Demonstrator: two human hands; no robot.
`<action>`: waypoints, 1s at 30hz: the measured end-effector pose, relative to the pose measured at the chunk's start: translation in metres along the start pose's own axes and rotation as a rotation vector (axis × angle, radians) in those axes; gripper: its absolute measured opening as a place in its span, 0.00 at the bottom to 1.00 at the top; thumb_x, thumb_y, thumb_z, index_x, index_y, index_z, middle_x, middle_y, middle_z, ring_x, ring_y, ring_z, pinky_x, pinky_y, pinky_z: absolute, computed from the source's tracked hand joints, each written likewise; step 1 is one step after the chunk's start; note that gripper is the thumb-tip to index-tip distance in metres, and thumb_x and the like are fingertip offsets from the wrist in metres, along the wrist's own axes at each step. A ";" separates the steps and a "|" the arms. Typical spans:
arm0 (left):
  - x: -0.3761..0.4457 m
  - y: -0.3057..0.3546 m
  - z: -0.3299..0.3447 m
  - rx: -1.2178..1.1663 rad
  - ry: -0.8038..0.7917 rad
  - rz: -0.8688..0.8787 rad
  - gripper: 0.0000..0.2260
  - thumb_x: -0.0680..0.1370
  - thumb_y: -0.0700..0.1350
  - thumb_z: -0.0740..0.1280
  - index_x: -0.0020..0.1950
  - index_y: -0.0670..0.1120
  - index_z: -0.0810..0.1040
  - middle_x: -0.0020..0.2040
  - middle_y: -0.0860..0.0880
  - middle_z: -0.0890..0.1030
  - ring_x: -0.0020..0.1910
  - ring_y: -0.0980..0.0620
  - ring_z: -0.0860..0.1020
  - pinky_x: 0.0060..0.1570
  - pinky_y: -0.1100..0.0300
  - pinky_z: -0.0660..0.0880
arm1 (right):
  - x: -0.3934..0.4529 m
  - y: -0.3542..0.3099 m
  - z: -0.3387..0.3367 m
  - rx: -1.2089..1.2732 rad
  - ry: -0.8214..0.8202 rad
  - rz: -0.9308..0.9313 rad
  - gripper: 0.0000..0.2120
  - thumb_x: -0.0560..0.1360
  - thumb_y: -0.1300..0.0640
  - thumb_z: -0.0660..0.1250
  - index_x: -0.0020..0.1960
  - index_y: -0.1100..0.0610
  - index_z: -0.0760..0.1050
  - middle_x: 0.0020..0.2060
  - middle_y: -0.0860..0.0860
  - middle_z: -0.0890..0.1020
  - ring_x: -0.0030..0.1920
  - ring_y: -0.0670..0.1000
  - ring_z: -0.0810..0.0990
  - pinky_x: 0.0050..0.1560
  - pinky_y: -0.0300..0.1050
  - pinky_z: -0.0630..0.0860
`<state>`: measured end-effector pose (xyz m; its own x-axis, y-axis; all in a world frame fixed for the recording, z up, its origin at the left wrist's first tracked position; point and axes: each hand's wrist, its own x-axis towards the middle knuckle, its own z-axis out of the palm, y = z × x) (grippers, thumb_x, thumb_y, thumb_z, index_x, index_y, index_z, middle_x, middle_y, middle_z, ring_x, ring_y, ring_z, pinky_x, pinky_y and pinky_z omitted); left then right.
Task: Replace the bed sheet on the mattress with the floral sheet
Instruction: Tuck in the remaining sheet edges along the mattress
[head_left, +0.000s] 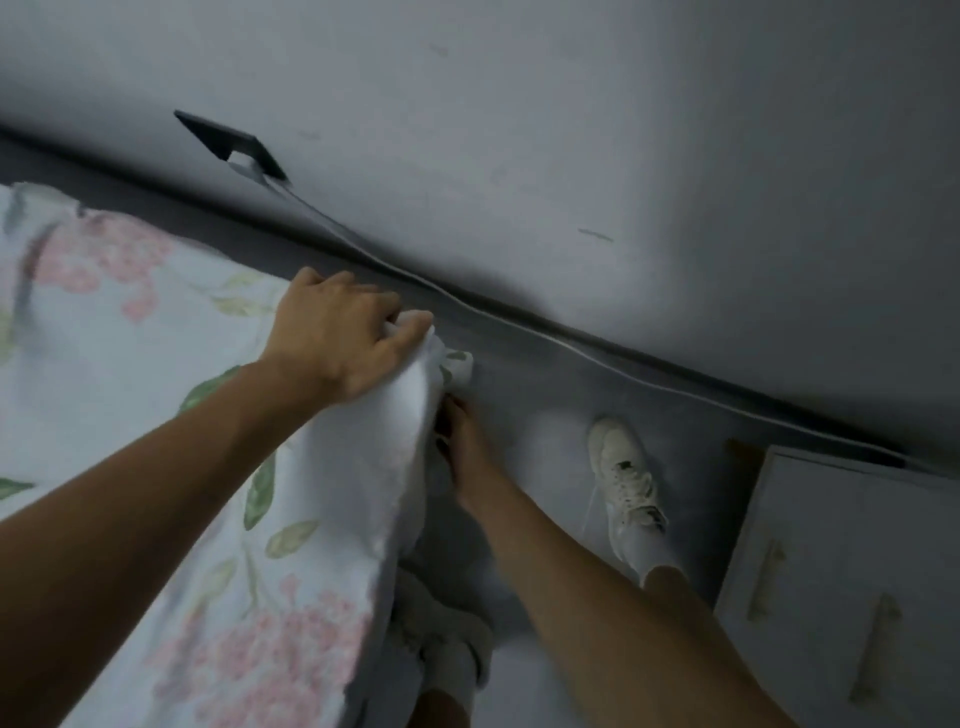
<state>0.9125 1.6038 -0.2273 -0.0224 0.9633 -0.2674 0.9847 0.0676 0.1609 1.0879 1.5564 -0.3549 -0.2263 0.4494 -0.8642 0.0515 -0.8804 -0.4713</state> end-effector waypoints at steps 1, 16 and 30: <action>0.000 0.000 -0.005 -0.011 -0.006 -0.004 0.26 0.81 0.65 0.48 0.35 0.51 0.73 0.36 0.50 0.77 0.44 0.44 0.77 0.47 0.51 0.62 | 0.003 0.001 0.000 0.001 0.021 0.000 0.16 0.85 0.46 0.59 0.67 0.49 0.79 0.59 0.49 0.85 0.60 0.53 0.82 0.56 0.47 0.80; -0.010 -0.004 -0.038 -0.119 0.047 0.027 0.23 0.81 0.61 0.53 0.30 0.50 0.66 0.28 0.54 0.70 0.30 0.57 0.66 0.45 0.51 0.61 | 0.027 0.014 -0.008 0.155 0.128 0.067 0.08 0.80 0.55 0.72 0.56 0.58 0.82 0.53 0.60 0.86 0.54 0.60 0.85 0.58 0.60 0.82; -0.012 -0.002 -0.047 -0.131 0.026 -0.008 0.22 0.77 0.61 0.57 0.32 0.47 0.74 0.27 0.52 0.73 0.30 0.54 0.69 0.43 0.52 0.62 | 0.056 0.002 0.025 0.194 0.210 0.211 0.15 0.69 0.54 0.71 0.53 0.59 0.84 0.50 0.62 0.86 0.50 0.63 0.85 0.54 0.66 0.83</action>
<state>0.9031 1.6044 -0.1795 -0.0368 0.9689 -0.2448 0.9535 0.1073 0.2816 1.0506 1.5756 -0.3999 -0.0243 0.2576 -0.9659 -0.1147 -0.9606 -0.2533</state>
